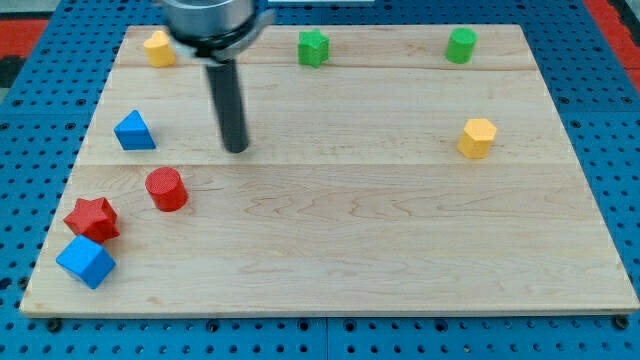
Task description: Slide the blue cube up a bit
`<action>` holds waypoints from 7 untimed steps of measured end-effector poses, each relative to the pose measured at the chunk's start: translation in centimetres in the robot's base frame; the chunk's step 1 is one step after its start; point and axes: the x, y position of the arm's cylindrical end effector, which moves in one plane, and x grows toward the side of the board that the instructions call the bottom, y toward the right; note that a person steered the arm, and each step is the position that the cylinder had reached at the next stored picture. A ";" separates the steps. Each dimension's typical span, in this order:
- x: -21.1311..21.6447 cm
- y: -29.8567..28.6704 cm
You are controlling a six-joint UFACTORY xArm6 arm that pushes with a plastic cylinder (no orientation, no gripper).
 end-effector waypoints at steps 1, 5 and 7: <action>1.1 -5.9; 15.4 -17.6; 17.0 -13.6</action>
